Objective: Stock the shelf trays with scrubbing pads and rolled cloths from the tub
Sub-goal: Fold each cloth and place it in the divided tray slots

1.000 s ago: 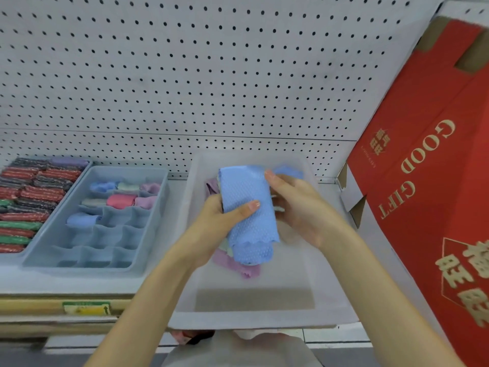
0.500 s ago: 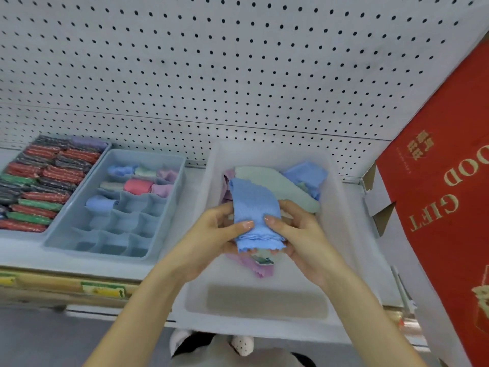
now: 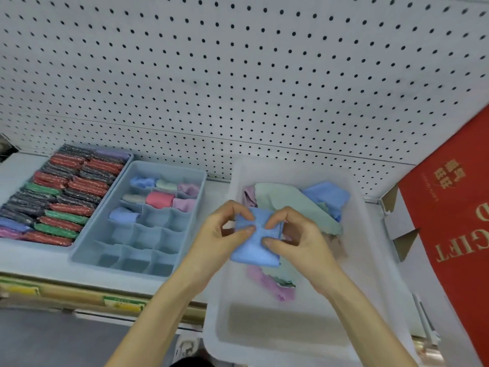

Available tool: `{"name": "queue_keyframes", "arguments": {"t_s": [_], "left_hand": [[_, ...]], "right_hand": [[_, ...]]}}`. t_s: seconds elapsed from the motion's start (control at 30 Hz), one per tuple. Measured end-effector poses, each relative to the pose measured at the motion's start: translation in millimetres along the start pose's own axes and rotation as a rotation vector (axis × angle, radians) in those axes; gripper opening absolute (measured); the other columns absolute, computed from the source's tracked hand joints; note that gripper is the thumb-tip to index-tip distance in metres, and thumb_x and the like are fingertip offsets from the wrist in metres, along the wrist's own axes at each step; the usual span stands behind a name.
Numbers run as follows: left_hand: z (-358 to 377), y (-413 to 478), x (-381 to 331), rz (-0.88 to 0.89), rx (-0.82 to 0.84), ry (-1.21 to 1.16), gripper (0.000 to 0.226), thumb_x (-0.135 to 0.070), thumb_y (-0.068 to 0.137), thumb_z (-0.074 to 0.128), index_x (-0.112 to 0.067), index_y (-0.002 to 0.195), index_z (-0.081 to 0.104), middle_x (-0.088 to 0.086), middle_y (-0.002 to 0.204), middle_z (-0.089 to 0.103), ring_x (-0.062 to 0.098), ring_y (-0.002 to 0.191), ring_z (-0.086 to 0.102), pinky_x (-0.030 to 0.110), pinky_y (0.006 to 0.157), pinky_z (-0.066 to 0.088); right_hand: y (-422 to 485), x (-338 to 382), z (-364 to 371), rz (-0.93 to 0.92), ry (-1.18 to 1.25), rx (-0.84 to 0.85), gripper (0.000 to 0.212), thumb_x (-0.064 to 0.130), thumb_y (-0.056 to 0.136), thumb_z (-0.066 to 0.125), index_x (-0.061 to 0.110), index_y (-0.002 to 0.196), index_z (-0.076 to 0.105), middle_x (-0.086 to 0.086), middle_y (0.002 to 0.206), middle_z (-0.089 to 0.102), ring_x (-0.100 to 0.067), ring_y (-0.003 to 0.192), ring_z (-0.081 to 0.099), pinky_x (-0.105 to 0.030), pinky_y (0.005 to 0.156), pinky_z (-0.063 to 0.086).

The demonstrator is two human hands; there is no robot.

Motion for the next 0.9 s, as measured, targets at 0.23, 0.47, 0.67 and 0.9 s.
{"name": "queue_keyframes", "arguments": {"t_s": [0.23, 0.47, 0.67, 0.9], "left_hand": [[-39.9, 2.6, 18.5, -0.308, 0.187, 0.082, 0.026, -0.021, 0.087, 0.065, -0.011, 0.112, 0.061, 0.01, 0.099, 0.07, 0.013, 0.088, 0.068, 0.029, 0.08, 0.057], [-110.6, 3.0, 36.9, -0.33, 0.061, -0.031, 0.021, -0.021, 0.091, 0.062, -0.005, 0.103, 0.069, 0.009, 0.095, 0.072, 0.022, 0.088, 0.067, 0.032, 0.078, 0.053], [-159.7, -3.3, 42.2, -0.277, -0.112, -0.379, 0.029, -0.019, 0.08, 0.07, -0.004, 0.105, 0.067, 0.015, 0.103, 0.072, 0.027, 0.095, 0.069, 0.037, 0.082, 0.056], [-186.6, -15.5, 36.0, -0.264, -0.064, -0.687, 0.037, -0.023, 0.083, 0.055, -0.006, 0.113, 0.066, 0.012, 0.116, 0.068, 0.021, 0.108, 0.065, 0.029, 0.091, 0.053]], "right_hand": [[25.3, 9.3, 58.2, 0.004, -0.19, 0.22, 0.058, -0.002, 0.068, 0.047, 0.043, 0.104, 0.054, 0.001, 0.098, 0.06, -0.02, 0.094, 0.058, -0.031, 0.077, 0.048], [44.5, -14.4, 93.8, 0.225, -0.003, -0.065, 0.044, 0.008, 0.072, 0.075, 0.026, 0.106, 0.055, 0.0, 0.101, 0.061, -0.013, 0.087, 0.06, -0.018, 0.069, 0.048], [42.4, -29.5, 156.3, 0.372, 0.456, -0.043, 0.032, 0.013, 0.08, 0.063, 0.004, 0.111, 0.064, -0.011, 0.107, 0.071, -0.023, 0.098, 0.067, -0.033, 0.081, 0.056], [56.0, -26.0, 191.2, 0.282, 0.63, -0.301, 0.018, 0.013, 0.083, 0.062, 0.004, 0.1, 0.062, -0.01, 0.092, 0.07, -0.021, 0.087, 0.067, -0.028, 0.068, 0.055]]}}
Point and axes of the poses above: each hand's wrist, its own y-axis towards the middle knuckle, its own z-axis out of the palm, x = y × z, the point moved 10 cm from there along y, towards the middle knuckle
